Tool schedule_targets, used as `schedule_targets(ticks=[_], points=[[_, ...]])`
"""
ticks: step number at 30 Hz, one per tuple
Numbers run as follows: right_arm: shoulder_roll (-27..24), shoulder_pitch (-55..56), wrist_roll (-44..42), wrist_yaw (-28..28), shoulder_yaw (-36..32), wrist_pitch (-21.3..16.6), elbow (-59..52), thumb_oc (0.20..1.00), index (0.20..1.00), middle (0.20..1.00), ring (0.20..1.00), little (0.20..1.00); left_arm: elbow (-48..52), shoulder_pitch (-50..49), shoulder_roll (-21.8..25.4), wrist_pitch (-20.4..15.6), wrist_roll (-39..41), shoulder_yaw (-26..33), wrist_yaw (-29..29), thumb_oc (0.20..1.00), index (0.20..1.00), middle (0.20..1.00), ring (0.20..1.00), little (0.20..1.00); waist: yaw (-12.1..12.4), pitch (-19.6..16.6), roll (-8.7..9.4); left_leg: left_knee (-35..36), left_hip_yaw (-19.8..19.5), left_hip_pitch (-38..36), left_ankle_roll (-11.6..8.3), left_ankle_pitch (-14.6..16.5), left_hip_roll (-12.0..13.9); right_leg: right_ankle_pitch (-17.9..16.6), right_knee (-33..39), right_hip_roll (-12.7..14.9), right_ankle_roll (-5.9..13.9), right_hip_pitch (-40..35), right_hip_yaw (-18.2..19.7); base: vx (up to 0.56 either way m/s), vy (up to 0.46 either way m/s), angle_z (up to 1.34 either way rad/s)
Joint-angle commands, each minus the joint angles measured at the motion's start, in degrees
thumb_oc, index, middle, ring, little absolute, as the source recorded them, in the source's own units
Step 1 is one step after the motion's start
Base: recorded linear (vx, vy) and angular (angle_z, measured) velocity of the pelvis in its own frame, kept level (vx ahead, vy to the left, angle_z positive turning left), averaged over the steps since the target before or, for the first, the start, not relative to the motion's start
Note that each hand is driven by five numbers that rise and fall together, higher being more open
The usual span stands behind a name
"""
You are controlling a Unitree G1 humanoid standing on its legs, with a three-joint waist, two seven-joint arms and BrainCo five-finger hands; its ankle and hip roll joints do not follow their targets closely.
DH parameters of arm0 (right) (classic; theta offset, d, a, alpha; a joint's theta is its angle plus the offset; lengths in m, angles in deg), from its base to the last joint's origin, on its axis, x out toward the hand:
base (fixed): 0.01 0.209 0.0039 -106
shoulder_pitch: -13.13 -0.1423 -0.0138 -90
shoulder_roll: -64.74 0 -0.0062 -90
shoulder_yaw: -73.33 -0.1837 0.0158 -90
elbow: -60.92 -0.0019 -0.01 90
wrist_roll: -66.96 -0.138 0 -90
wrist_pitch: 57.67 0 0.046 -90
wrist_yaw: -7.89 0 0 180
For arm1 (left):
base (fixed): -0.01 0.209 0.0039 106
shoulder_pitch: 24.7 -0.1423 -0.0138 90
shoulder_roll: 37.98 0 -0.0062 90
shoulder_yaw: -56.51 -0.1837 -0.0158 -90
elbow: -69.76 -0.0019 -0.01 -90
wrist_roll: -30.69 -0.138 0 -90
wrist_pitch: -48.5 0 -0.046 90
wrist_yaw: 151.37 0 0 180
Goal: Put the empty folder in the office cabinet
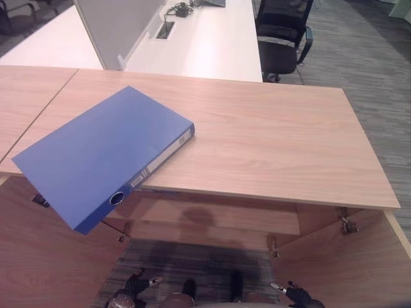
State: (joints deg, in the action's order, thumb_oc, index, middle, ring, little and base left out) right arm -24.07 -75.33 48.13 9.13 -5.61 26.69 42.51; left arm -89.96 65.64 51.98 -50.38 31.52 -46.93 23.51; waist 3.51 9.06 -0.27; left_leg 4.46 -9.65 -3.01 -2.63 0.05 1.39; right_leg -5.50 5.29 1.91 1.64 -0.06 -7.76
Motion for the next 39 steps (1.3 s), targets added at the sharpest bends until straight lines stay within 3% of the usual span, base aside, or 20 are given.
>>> schedule_targets(ticks=[1,2,3,6,8,9,10,11,13,14,15,21,24,27,28,32,35,39], points=[[-2.31,-1.70,0.31,0.80,-0.36,-0.66,-1.33,1.000,1.000,1.000,1.000,1.000,-1.30,4.46,0.58,-0.74,1.24,-0.60,-0.03,1.000,1.000,1.000,1.000,1.000,-0.37,3.33,1.92,-7.47,5.18,9.80,-5.22,-4.50,3.03,7.50,-1.43,3.78,3.97,-5.14,2.06,-0.30,0.028,0.34],[-3.43,-2.52,0.40,0.97,-0.89,-0.46,-1.05,1.000,1.000,1.000,1.000,1.000,-0.56,4.72,0.23,-0.81,0.73,-1.29,0.25,1.000,1.000,1.000,1.000,1.000,-1.48,3.72,2.46,-10.93,8.35,9.93,-5.42,-2.59,4.11,6.88,-2.57,5.13,3.75,-3.22,1.51,-0.30,0.052,0.31],[-3.82,-2.61,0.38,0.97,-1.23,-0.38,-0.75,1.000,1.000,1.000,1.000,1.000,-0.29,4.57,0.10,-0.84,0.40,-1.48,0.29,1.000,1.000,1.000,1.000,1.000,-1.80,3.59,2.59,-12.16,8.53,9.07,-5.49,-1.29,4.54,6.56,-2.99,5.53,3.72,-2.41,1.49,-0.22,0.061,0.30],[-4.62,-2.42,0.38,0.80,-2.50,-0.28,0.56,1.000,1.000,1.000,1.000,1.000,-0.17,4.17,-0.35,-0.97,-0.07,-1.69,0.37,1.000,1.000,1.000,1.000,1.000,-3.01,2.74,2.42,-15.64,5.25,5.28,-6.20,-0.08,6.47,5.39,-3.46,6.59,4.03,-1.00,1.33,-0.13,0.113,0.41],[-4.80,-2.30,0.40,0.71,-2.72,-0.23,0.81,1.000,1.000,1.000,1.000,1.000,-0.03,4.09,-0.46,-0.97,0.00,-1.62,0.31,1.000,1.000,1.000,1.000,1.000,-3.59,2.40,2.17,-16.07,4.45,3.93,-6.43,-0.24,7.24,4.85,-3.39,6.83,4.27,-0.52,1.28,-0.05,0.164,0.18],[-4.55,-1.85,0.61,0.51,-2.68,-0.01,1.32,1.000,1.000,1.000,1.000,1.000,-0.11,3.84,-0.76,-0.99,-0.20,-1.68,0.32,1.000,1.000,1.000,1.000,1.000,-4.78,1.36,1.21,-14.31,4.33,0.38,-6.92,0.43,9.28,4.18,-3.24,6.94,5.02,0.52,1.13,-0.09,0.370,0.08],[-4.60,-0.97,1.00,0.18,-3.11,0.48,2.42,1.000,1.000,1.000,1.000,1.000,0.34,3.39,-0.91,-0.77,-0.18,-1.53,0.67,1.000,1.000,1.000,1.000,1.000,-5.35,0.88,0.46,-10.37,6.66,-1.88,-6.44,2.31,9.91,3.43,-3.63,7.18,5.76,1.29,1.28,-0.06,0.304,0.06],[-4.60,-0.96,1.00,0.18,-3.11,0.48,2.42,1.000,1.000,1.000,1.000,1.000,0.34,3.39,-0.91,-0.77,-0.18,-1.54,0.67,1.000,1.000,1.000,1.000,1.000,-5.31,0.90,0.46,-10.34,6.70,-1.92,-6.44,2.31,9.91,3.43,-3.64,7.17,5.76,1.29,1.31,-0.04,0.212,0.08],[-4.14,-0.87,1.54,0.28,-3.89,0.92,3.19,1.000,1.000,1.000,1.000,1.000,0.32,3.16,-1.10,-0.68,-1.16,-2.15,1.04,1.000,1.000,1.000,1.000,1.000,-5.42,0.73,0.46,-6.84,8.58,-3.10,-5.13,5.56,8.26,1.86,-4.57,8.31,6.91,2.96,2.14,-0.10,0.223,0.07],[-4.14,-0.87,1.54,0.28,-3.91,0.92,3.19,1.000,1.000,1.000,1.000,1.000,0.30,3.18,-1.10,-0.69,-1.16,-2.16,1.04,1.000,1.000,1.000,1.000,1.000,-5.34,0.70,0.49,-6.89,8.65,-3.07,-5.09,5.59,8.22,1.86,-4.61,8.35,6.94,3.04,2.22,-0.18,0.329,-0.18],[-3.49,-0.90,1.10,0.29,-4.33,1.05,2.94,1.000,1.000,1.000,1.000,1.000,0.20,3.32,-0.78,-0.72,-1.68,-2.51,1.28,1.000,1.000,1.000,1.000,1.000,-5.43,1.12,0.94,-7.02,8.69,-2.75,-3.94,6.69,6.34,0.63,-5.53,9.72,7.86,4.51,3.16,-0.14,0.238,-0.22],[-0.97,-1.02,0.68,-0.08,-3.94,1.37,1.96,1.000,1.000,1.000,1.000,1.000,-0.95,3.72,0.82,-0.67,-1.45,-1.32,1.19,1.000,1.000,1.000,1.000,1.000,-5.03,2.65,2.40,-6.79,9.92,-2.71,-1.17,8.18,2.36,-1.30,-7.53,12.54,10.13,7.30,4.29,-0.13,0.210,-0.03],[-0.15,-1.64,0.70,-0.03,-3.48,1.45,1.82,1.000,1.000,1.000,1.000,1.000,-1.77,3.77,1.45,-0.62,-1.38,-0.81,0.88,1.000,1.000,1.000,1.000,1.000,-4.77,4.20,2.39,-7.33,10.72,-2.30,-0.20,7.99,1.57,-2.01,-10.11,13.05,11.21,9.10,3.76,-0.15,0.185,-0.19],[-0.05,-1.75,0.70,0.00,-3.31,1.42,1.60,1.000,1.000,1.000,1.000,1.000,-1.85,3.90,1.74,-0.59,-1.38,-0.80,0.93,1.000,1.000,1.000,1.000,1.000,-4.55,4.61,2.22,-7.69,11.01,-1.62,0.27,7.64,1.32,-1.22,-11.63,12.68,11.20,9.45,3.50,-0.12,0.096,-0.22],[-0.10,-1.53,0.44,0.04,-3.31,1.18,1.35,1.000,1.000,1.000,1.000,1.000,-2.06,3.58,2.03,-0.48,-1.33,-0.69,1.33,1.000,1.000,1.000,1.000,1.000,-3.83,4.27,1.53,-7.89,11.68,0.32,1.52,6.18,0.64,2.06,-15.96,11.14,9.91,7.56,3.53,-0.18,0.152,-0.13],[0.02,-0.87,0.59,0.15,-3.25,0.77,1.94,1.000,1.000,1.000,1.000,1.000,-2.62,2.71,1.59,-0.50,-1.69,-0.46,1.65,1.000,1.000,1.000,1.000,1.000,-2.29,1.35,1.43,-6.10,12.96,1.08,1.94,4.56,-0.08,5.66,-15.63,9.74,8.85,2.17,3.33,-0.08,0.101,-0.14],[0.08,-0.47,0.72,0.06,-3.16,0.86,2.28,1.000,1.000,1.000,1.000,1.000,-2.63,2.38,1.30,-0.59,-1.38,-0.27,1.60,1.000,1.000,1.000,1.000,1.000,-2.39,0.31,1.72,-4.41,13.37,0.13,1.75,4.12,-0.25,5.48,-13.30,9.26,8.94,1.26,5.76,0.06,-0.029,-0.07],[0.05,-0.57,0.96,0.26,-2.97,0.94,2.36,1.000,1.000,1.000,1.000,1.000,-2.62,2.32,0.77,-0.71,-1.16,-0.28,1.34,1.000,1.000,1.000,1.000,1.000,-2.03,-0.19,1.91,-4.09,14.16,-0.26,1.35,4.03,0.08,4.79,-9.37,10.08,9.01,-0.37,4.46,0.03,-0.067,-0.15]])
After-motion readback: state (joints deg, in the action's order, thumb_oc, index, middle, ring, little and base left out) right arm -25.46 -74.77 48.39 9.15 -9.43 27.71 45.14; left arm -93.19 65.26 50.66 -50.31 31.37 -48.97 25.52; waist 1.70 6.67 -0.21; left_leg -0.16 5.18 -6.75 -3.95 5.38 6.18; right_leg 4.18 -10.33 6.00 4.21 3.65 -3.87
